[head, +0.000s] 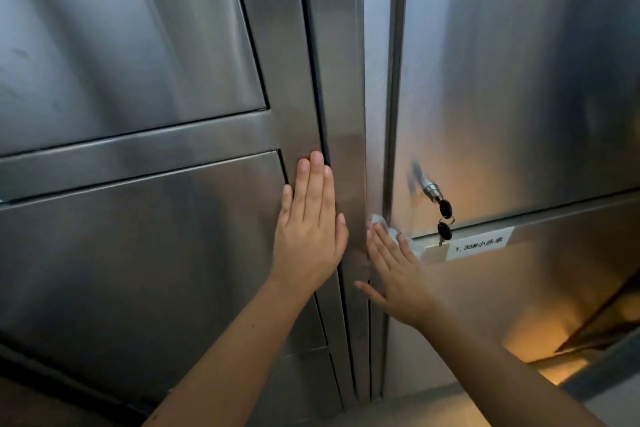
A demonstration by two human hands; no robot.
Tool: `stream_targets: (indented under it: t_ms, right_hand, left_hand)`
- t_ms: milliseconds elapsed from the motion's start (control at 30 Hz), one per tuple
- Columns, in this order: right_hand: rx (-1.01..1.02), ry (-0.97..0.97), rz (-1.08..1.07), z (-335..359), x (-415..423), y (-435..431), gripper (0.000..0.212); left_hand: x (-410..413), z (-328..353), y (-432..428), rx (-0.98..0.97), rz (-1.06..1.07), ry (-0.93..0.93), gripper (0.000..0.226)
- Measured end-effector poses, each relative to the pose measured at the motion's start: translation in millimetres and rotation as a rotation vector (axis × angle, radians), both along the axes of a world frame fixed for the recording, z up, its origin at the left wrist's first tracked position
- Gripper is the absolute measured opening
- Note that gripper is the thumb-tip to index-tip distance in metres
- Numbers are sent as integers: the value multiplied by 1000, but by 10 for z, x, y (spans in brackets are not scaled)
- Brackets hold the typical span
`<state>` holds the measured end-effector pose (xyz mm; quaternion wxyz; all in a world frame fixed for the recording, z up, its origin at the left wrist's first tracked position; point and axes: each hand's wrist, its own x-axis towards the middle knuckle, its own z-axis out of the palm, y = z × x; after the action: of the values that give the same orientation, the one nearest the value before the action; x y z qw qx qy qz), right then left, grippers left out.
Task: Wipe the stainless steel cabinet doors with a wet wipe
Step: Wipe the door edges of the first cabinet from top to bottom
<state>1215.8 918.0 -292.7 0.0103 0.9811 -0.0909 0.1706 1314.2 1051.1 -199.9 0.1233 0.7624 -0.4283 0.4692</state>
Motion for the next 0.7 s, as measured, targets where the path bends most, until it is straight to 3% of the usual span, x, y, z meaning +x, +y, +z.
stream_targets:
  t_ms: [300, 700]
  right_hand:
    - [36, 116, -23, -97, -101, 24, 73]
    - [25, 133, 88, -109, -166, -90, 79]
  left_hand:
    - [1, -294, -9, 23, -36, 29, 65]
    - [-72, -401, -40, 69, 121, 43, 66]
